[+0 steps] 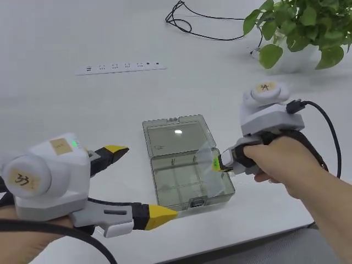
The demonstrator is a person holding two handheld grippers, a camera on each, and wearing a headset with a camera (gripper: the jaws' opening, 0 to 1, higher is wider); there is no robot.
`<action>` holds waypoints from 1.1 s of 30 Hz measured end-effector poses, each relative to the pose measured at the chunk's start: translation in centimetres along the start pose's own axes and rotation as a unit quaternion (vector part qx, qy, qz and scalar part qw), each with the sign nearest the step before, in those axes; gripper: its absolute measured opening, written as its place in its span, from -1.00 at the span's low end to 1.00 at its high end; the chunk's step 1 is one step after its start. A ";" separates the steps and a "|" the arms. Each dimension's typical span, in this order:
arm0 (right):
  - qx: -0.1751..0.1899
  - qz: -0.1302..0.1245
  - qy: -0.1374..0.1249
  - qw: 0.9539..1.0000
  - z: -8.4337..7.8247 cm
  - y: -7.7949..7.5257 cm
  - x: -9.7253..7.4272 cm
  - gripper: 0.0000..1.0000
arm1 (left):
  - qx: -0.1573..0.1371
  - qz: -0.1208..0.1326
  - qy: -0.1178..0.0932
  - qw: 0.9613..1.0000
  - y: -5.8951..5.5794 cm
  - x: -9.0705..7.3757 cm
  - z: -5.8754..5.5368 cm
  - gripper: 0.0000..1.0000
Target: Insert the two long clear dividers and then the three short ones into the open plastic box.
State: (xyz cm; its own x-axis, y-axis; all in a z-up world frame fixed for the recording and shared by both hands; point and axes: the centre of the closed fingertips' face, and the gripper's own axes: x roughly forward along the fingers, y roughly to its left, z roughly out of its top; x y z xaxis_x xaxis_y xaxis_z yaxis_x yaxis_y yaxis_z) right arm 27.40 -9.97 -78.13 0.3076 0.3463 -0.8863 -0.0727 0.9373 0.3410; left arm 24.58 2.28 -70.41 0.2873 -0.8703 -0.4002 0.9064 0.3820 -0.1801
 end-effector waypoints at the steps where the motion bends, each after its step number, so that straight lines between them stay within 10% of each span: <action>1: 0.001 0.000 0.000 1.000 0.1 -0.1 0.1 -0.97 | 0.000 -0.001 0.000 1.000 0.0 0.0 0.0 0.92; 33: -0.041 -0.025 0.006 0.999 0.1 0.0 0.8 -0.96 | -0.009 -0.003 0.000 1.000 0.0 0.0 -0.1 0.91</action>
State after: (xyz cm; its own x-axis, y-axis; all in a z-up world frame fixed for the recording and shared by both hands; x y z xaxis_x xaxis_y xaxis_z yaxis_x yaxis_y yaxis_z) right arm 27.79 -9.68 -78.82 0.3014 0.2984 -0.9056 -0.1354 0.9535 0.2692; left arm 24.56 2.28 -70.54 0.2813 -0.8732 -0.3979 0.9026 0.3816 -0.1994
